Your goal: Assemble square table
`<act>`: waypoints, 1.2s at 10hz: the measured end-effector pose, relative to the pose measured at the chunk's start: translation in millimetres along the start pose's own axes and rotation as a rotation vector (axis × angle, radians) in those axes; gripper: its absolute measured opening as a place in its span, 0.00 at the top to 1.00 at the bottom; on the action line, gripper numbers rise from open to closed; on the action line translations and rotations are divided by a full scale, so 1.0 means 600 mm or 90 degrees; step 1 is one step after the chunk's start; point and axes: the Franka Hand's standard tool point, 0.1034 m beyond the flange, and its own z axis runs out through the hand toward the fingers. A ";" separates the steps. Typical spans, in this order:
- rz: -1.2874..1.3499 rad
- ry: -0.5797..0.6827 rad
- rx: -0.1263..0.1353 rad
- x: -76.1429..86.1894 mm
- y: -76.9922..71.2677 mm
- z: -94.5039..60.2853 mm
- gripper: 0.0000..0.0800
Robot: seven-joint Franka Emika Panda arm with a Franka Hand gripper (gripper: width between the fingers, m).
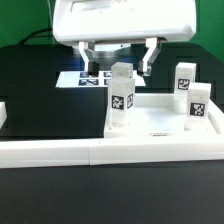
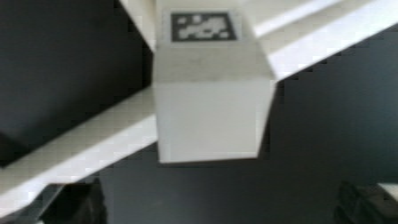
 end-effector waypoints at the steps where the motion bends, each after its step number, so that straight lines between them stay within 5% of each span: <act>1: 0.003 -0.053 -0.004 -0.007 0.006 0.007 0.19; 4: 0.026 -0.186 -0.010 -0.016 0.020 0.017 0.19; 8: 0.074 -0.207 0.003 -0.032 0.024 0.023 0.19; 12: 0.082 -0.229 -0.015 -0.055 0.012 0.045 0.19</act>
Offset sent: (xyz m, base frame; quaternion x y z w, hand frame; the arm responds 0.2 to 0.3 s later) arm 0.0000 0.0000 0.0000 0.0000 -0.1938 0.0000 0.9810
